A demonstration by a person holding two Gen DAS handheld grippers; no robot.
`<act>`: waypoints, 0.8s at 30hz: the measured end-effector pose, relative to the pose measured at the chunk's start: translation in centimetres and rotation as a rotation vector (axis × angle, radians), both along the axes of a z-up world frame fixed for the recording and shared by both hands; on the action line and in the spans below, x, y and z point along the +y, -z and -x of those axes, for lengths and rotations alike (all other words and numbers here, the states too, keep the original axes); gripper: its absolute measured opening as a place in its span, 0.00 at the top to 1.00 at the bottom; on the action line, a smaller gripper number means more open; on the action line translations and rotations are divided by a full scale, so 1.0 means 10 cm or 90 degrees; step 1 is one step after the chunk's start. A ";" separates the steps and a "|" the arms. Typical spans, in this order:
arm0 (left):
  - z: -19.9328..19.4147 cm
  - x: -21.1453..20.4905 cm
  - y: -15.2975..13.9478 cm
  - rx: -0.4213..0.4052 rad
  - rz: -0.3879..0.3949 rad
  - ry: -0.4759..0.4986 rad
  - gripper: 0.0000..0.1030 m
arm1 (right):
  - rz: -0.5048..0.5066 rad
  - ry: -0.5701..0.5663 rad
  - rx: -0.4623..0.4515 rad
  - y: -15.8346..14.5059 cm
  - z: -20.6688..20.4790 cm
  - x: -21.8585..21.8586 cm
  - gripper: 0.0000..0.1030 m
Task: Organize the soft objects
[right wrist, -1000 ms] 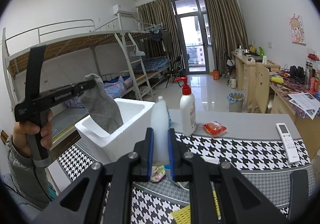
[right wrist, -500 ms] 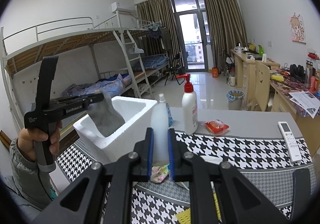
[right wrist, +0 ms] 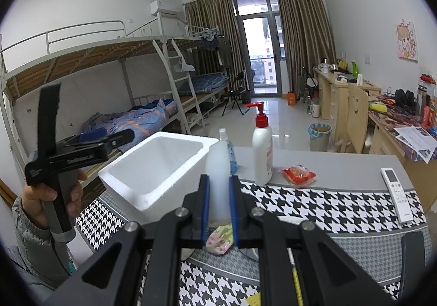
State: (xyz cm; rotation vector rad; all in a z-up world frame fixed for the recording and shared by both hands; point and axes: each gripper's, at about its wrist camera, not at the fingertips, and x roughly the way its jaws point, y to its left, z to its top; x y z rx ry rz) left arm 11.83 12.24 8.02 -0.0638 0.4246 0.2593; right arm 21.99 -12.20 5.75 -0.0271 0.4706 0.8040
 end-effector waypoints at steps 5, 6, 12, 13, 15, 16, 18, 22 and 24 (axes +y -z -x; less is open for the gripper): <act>0.17 -0.02 -0.06 -0.040 -0.023 -0.011 0.01 | 0.002 -0.004 -0.008 -0.04 0.02 0.08 0.84; 0.20 -0.03 -0.07 -0.044 -0.028 -0.011 0.01 | 0.002 -0.005 -0.010 -0.05 0.02 0.10 0.84; 0.38 -0.01 -0.08 -0.070 -0.041 -0.036 0.01 | 0.004 -0.014 -0.013 -0.07 0.03 0.19 0.84; 0.40 -0.01 -0.07 -0.074 -0.044 -0.040 0.01 | 0.005 -0.015 -0.013 -0.07 0.03 0.20 0.84; 0.43 -0.01 -0.06 -0.079 -0.051 -0.047 0.01 | 0.003 -0.017 -0.013 -0.08 0.02 0.22 0.84; 0.45 -0.01 -0.05 -0.082 -0.053 -0.054 0.01 | 0.003 -0.021 -0.012 -0.08 0.02 0.24 0.84; 0.49 -0.01 -0.03 -0.087 -0.057 -0.058 0.01 | 0.007 -0.023 -0.014 -0.09 0.01 0.29 0.84; 0.54 0.00 0.01 -0.088 -0.062 -0.059 0.01 | 0.012 -0.030 -0.013 -0.10 -0.01 0.37 0.84; 0.55 0.01 0.04 -0.086 -0.064 -0.061 0.01 | 0.014 -0.034 -0.014 -0.11 -0.01 0.42 0.84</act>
